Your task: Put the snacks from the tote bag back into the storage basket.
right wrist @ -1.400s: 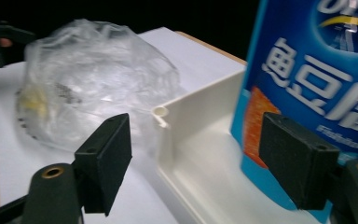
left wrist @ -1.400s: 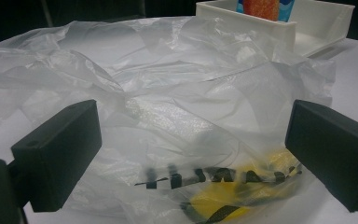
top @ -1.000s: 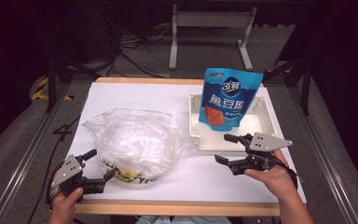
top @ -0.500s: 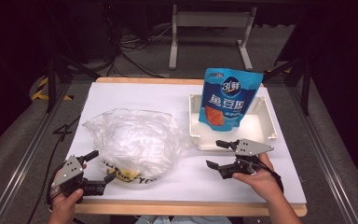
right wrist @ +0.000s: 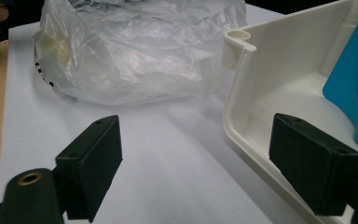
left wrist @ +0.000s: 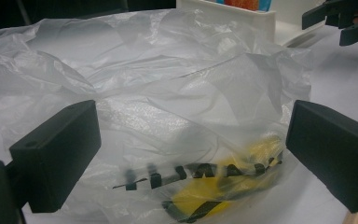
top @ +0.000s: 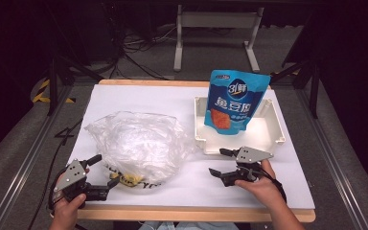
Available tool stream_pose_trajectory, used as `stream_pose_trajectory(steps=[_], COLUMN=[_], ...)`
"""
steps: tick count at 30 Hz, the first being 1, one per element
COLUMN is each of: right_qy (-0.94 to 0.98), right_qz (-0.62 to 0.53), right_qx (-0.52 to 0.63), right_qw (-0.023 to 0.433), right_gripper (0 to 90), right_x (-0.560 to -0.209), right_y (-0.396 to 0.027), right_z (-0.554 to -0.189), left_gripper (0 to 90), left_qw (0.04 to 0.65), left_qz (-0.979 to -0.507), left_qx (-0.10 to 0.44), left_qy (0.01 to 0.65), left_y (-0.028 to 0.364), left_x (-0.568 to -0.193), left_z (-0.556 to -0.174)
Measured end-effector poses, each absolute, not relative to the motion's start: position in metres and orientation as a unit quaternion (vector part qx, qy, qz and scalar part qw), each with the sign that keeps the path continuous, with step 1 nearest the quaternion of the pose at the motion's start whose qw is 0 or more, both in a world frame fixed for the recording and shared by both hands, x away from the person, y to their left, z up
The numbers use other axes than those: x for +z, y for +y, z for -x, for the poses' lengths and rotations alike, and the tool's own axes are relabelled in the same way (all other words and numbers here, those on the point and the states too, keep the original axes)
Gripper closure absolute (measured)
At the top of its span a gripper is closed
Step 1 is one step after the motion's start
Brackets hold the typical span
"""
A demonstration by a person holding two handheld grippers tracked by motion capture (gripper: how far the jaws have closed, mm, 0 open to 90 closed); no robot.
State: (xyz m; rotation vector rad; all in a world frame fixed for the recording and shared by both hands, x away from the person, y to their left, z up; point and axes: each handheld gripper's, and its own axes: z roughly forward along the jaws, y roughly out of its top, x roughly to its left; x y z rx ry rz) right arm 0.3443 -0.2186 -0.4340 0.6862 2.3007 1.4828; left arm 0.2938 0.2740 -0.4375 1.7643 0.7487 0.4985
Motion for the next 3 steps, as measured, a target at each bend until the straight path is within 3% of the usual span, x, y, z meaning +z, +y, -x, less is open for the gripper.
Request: stream_pose_trajectory(steps=[3], right_qy=[0.802], right_qz=[-0.238], right_qx=[0.524], right_qw=[0.16], right_gripper=[17.4], right_x=[-0.434], right_y=[-0.2182], right_z=[-0.3439], left_gripper=[3.6], left_qw=[0.55], left_qz=[-0.744], left_qx=[0.21], left_qy=[0.317], left_y=[0.2738], left_x=[-0.4373], left_z=[-0.2933])
